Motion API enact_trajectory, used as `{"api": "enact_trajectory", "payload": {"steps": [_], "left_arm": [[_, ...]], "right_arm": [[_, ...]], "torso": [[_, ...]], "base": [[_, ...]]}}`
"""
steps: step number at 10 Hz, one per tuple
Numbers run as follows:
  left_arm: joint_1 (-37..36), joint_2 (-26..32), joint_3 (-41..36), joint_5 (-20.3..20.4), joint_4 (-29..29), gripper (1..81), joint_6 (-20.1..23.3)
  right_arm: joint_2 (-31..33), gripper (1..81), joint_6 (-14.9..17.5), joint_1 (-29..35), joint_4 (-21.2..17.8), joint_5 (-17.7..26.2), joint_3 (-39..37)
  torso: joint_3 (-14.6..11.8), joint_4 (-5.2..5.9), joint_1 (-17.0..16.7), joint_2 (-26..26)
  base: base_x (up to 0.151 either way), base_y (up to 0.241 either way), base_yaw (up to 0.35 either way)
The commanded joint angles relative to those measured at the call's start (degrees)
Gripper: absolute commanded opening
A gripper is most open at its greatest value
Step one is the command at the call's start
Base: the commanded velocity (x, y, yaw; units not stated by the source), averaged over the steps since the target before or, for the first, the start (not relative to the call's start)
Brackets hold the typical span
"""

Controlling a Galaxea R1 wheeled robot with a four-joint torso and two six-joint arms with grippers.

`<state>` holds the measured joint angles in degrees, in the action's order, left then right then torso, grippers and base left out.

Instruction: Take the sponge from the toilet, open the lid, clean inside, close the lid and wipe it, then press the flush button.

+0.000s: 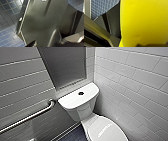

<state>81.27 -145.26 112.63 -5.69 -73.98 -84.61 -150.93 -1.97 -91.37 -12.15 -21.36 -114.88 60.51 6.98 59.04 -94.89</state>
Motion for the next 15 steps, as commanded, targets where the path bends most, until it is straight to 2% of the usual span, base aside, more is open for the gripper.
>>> {"api": "enact_trajectory", "payload": {"steps": [1, 2, 3, 4, 5, 8, 11, 15], "left_arm": [[1.0, 1.0, -0.9, -2.7, 31.5, 81.1, 34.3], [0.9, 1.2, -0.9, -2.1, 44.4, 81.1, 50.5], [0.9, 1.4, -0.9, -0.6, 54.6, 81.1, 62.1], [0.9, 1.6, -1.2, -0.3, 63.9, 81.1, 72.6], [0.9, 1.5, -1.4, -0.5, 67.2, 81.1, 76.7], [1.2, 0.2, -1.2, -1.2, 68.4, 81.1, 77.0], [1.2, 0.1, -1.1, -1.2, 67.9, 81.1, 77.4], [1.3, -1.8, 0.7, -1.3, 67.6, 81.1, 77.6]], "right_arm": [[0.4, 1.0, -0.1, -0.7, 1.3, 4.5, 1.5], [0.7, 1.0, -0.1, -0.9, 1.3, 4.0, 2.5], [1.9, 1.0, -0.1, -0.7, 1.3, 3.3, 4.9], [5.0, 1.0, -0.1, -0.1, 1.3, 1.0, 10.2], [8.9, 1.0, -0.1, 0.6, 1.2, -1.2, 16.0], [22.3, 1.0, 0.6, 3.7, 1.3, -11.6, 35.4], [30.1, 1.0, 0.6, 9.3, 1.3, -12.5, 44.0], [34.4, 1.0, 0.6, 18.0, -1.3, -15.0, 49.6]], "torso": [[0.0, 0.0, 0.0, 0.0], [0.0, 0.0, 0.0, 0.0], [0.0, 0.0, 0.0, 0.0], [0.0, 0.0, 0.0, 0.0], [0.0, 0.0, 0.0, 0.0], [0.0, 0.0, 0.0, 0.0], [0.0, 0.0, 0.0, 0.0], [0.0, 0.0, 0.0, 0.0]], "base": [[0.0, 0.0, 0.0], [0.0, 0.0, 0.0], [0.0, 0.0, 0.0], [0.0, 0.0, 0.0], [0.0, 0.0, 0.0], [0.0, 0.0, 0.0], [0.0, 0.0, 0.0], [0.0, 0.0, 0.0]]}}
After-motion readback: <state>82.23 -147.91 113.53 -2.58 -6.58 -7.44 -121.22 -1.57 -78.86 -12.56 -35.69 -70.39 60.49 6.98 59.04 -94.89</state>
